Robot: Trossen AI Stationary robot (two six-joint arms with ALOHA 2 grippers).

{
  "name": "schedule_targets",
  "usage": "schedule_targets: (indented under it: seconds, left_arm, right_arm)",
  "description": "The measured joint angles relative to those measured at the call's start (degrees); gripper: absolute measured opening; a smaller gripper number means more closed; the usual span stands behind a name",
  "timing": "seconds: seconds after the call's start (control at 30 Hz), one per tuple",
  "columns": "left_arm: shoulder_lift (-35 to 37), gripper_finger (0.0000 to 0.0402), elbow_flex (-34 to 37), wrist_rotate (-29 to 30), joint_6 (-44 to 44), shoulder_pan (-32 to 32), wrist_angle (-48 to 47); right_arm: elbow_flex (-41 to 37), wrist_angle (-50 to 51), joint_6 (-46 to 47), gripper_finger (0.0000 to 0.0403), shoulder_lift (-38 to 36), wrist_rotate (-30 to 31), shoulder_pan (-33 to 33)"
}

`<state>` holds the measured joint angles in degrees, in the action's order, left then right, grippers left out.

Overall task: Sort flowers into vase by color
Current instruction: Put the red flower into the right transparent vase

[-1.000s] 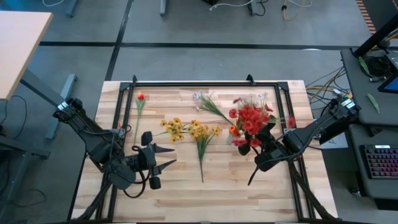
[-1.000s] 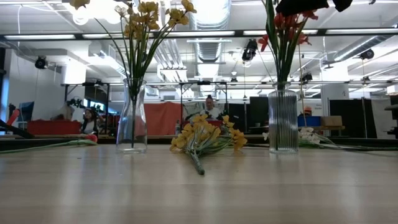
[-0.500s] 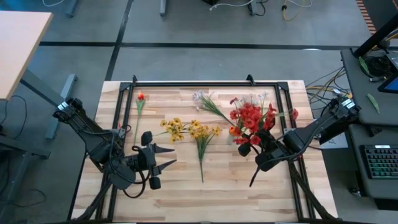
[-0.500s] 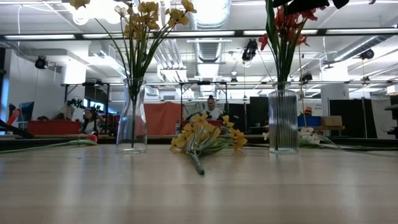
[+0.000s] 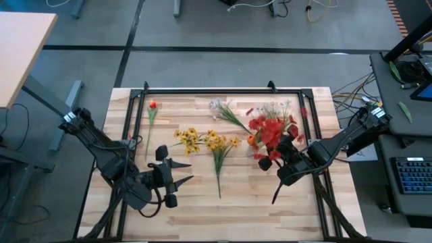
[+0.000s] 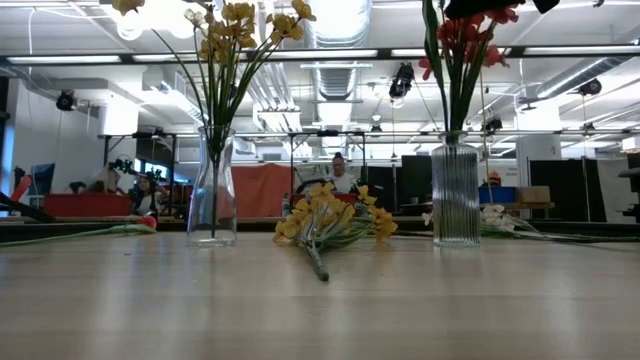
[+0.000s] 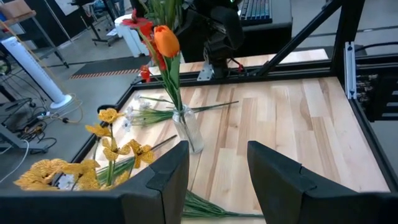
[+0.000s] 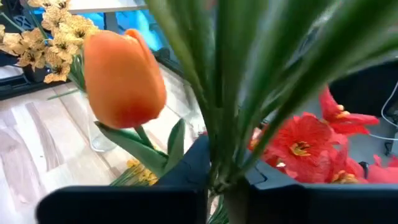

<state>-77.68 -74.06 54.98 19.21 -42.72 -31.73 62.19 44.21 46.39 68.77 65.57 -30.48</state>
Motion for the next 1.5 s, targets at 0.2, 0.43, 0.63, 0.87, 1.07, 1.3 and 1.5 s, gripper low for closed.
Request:
schedule_targets:
  seconds: [0.2,0.43,0.63,0.87,1.07,1.3,1.5]
  left_arm:
    - [-0.7,0.0148,0.0,0.0,0.9,0.0,-0.2]
    - [-0.7,0.0148,0.0,0.0,1.1,0.0,-0.2]
    - [-0.7,0.0148,0.0,0.0,1.1,0.0,0.0]
    - [-0.7,0.0148,0.0,0.0,1.3,0.0,0.0]
    - [-0.7,0.0148,0.0,0.0,1.3,0.0,0.0]
    - [-0.7,0.0148,0.0,0.0,1.5,0.0,0.0]
    - [-0.7,0.0148,0.0,0.0,1.5,0.0,0.0]
  right_arm:
    - [0.0,0.0,-0.3,0.0014,0.0,0.0,0.0]
    - [-0.3,0.0,-0.6,0.0013,0.0,-0.2,0.0]
    - [-0.6,0.0,-0.6,0.0013,0.0,-1.9,0.7]
    - [-0.6,0.0,-1.5,0.0013,0.0,-4.5,2.1]
    - [-1.0,0.0,-3.1,0.0013,0.0,-5.3,3.1]
    - [-2.7,0.0,-3.5,0.0013,0.0,-6.3,4.0]
    - [-5.0,-1.7,-3.4,0.0013,0.0,-7.2,4.4]
